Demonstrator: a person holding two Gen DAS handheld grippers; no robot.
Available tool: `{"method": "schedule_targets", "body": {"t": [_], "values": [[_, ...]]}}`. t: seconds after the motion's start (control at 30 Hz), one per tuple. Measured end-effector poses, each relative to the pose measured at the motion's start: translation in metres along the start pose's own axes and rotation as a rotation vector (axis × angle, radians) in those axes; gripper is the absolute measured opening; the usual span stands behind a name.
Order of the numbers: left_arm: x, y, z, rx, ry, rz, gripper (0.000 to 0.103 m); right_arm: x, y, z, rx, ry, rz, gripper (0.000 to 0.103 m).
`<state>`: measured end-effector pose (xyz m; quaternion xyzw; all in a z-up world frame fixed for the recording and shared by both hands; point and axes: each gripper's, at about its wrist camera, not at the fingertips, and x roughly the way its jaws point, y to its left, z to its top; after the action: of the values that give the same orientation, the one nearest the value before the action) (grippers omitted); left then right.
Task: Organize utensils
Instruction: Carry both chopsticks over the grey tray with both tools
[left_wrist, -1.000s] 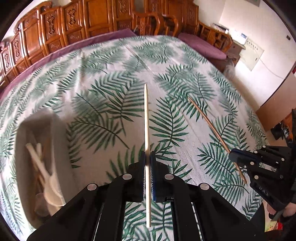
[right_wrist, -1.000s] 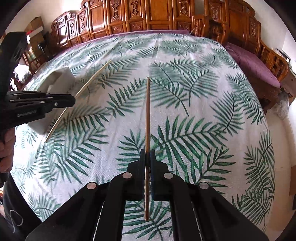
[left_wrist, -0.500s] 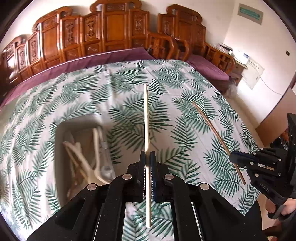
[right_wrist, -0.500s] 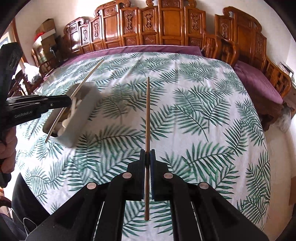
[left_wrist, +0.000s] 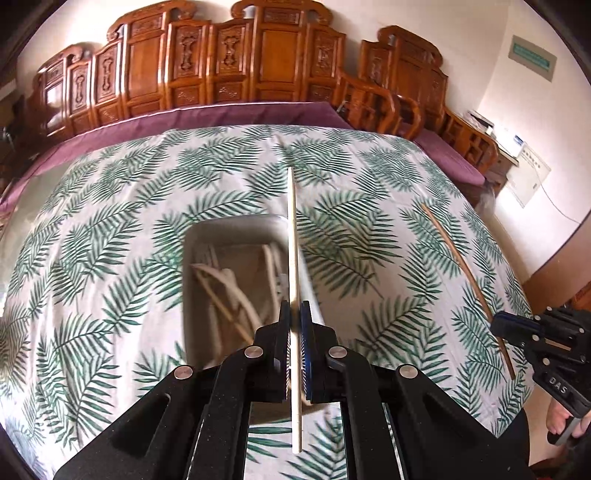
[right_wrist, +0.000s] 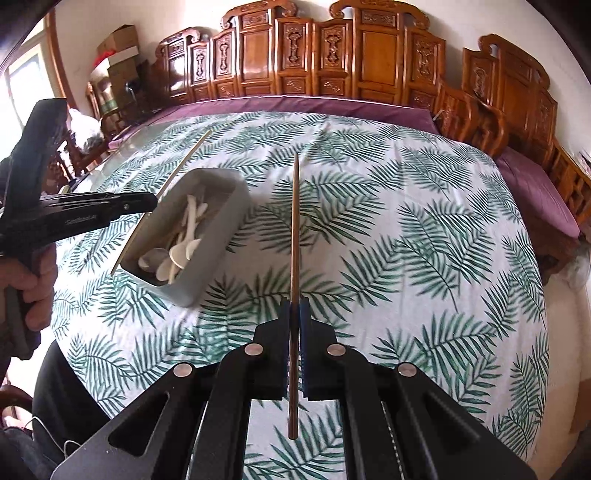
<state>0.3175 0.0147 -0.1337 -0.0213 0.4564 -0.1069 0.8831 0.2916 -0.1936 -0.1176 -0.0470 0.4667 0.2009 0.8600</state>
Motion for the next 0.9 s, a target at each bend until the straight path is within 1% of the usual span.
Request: {"method": "schedule_targets", "body": {"t": [0.17, 0.33, 0.63, 0.9], "values": [[0.005, 0.021, 0.003, -0.032, -0.004, 0.013, 0.004, 0.005, 0.013, 0.007, -0.022, 0.006, 0.012, 0.006], [0.019, 0.039, 0.006, -0.054, 0.012, 0.023, 0.004, 0.007, 0.021, 0.012, -0.035, 0.01, 0.017, 0.006], [0.047, 0.052, -0.008, -0.084, 0.054, 0.04, 0.004, 0.011, 0.031, 0.018, -0.056, 0.017, 0.021, 0.006], [0.051, 0.054, -0.014, -0.082, 0.069, 0.042, 0.004, 0.016, 0.033, 0.016, -0.06, 0.031, 0.018, 0.006]]}}
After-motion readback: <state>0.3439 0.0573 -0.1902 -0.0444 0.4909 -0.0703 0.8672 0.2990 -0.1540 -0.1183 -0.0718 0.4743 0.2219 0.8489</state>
